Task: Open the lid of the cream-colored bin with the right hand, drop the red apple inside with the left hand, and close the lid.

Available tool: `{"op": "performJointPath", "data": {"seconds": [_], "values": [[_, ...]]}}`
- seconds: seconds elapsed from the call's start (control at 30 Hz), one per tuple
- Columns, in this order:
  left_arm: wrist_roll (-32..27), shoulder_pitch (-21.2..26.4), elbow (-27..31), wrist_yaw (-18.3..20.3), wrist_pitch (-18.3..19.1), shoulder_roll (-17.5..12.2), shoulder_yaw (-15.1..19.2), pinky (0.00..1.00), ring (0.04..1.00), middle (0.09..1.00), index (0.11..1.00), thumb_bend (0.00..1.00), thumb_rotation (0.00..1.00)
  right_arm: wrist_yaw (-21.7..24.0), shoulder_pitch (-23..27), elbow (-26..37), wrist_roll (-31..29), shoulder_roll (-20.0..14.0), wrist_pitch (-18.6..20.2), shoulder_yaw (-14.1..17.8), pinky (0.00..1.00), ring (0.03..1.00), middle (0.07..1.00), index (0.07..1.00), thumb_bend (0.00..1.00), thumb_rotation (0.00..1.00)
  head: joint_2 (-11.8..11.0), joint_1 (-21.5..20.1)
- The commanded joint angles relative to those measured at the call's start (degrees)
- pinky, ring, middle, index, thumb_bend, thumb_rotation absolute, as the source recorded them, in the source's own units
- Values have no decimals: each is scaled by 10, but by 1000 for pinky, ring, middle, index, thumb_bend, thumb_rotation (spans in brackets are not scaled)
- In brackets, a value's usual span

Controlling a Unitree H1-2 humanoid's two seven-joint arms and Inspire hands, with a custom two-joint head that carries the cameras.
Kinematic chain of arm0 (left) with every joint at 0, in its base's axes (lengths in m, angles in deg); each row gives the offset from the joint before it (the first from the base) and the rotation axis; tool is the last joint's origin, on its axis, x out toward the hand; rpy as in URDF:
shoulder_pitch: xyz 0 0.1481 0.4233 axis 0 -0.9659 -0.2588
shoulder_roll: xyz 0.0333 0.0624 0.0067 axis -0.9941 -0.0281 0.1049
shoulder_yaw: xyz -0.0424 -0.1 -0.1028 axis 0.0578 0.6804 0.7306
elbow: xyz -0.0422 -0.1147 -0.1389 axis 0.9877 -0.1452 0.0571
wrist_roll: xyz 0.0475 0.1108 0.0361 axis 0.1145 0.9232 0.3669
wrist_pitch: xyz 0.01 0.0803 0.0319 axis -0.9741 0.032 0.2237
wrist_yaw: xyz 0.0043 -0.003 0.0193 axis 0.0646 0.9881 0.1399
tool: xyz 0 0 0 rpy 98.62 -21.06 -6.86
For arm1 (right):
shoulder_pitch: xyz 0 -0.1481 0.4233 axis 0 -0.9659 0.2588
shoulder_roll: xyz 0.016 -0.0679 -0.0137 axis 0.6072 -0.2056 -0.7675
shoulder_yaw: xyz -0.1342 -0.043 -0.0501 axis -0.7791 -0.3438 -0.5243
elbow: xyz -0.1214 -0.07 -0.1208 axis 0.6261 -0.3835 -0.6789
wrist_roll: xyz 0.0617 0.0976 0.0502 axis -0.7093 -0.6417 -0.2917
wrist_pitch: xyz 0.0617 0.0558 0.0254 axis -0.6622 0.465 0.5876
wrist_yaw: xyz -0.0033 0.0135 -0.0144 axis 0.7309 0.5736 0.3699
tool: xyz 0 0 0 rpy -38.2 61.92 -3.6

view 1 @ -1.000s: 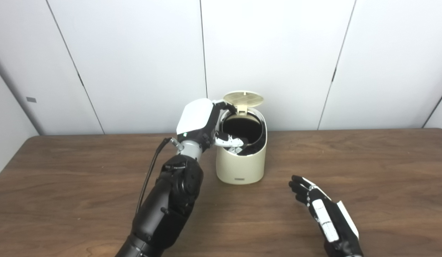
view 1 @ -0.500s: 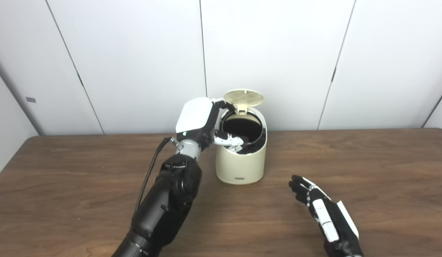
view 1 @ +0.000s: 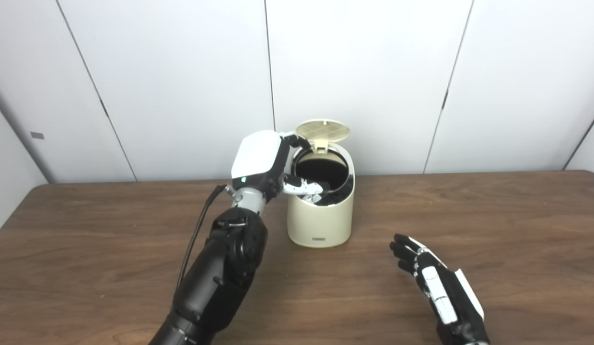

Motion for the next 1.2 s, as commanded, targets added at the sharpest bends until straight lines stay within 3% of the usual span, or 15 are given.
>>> {"op": "performJointPath", "data": {"seconds": [0.0,0.43,0.8,0.97,1.17], "values": [[-8,14,18,-20,-10,-9,17,554,669,711,691,1000,199,0,12,10,-3,-3,-25,1,864,864,820,819,562,948,1,0],[-59,2,17,-72,-60,-3,62,454,576,669,656,897,151,-3,12,10,-2,-4,-22,2,867,862,820,820,560,958,2,1],[-90,-18,57,-66,-63,-2,77,438,554,650,660,846,116,-3,12,18,-7,-1,-18,2,870,862,819,821,557,958,7,-2],[-134,-43,96,-63,-76,3,102,418,545,649,652,748,128,-2,13,26,-18,1,-15,5,875,869,828,831,555,942,10,-3],[-213,-88,156,-34,-60,7,146,421,549,642,658,585,210,-4,16,30,-24,1,-18,10,862,869,830,850,579,950,10,-3]]}}
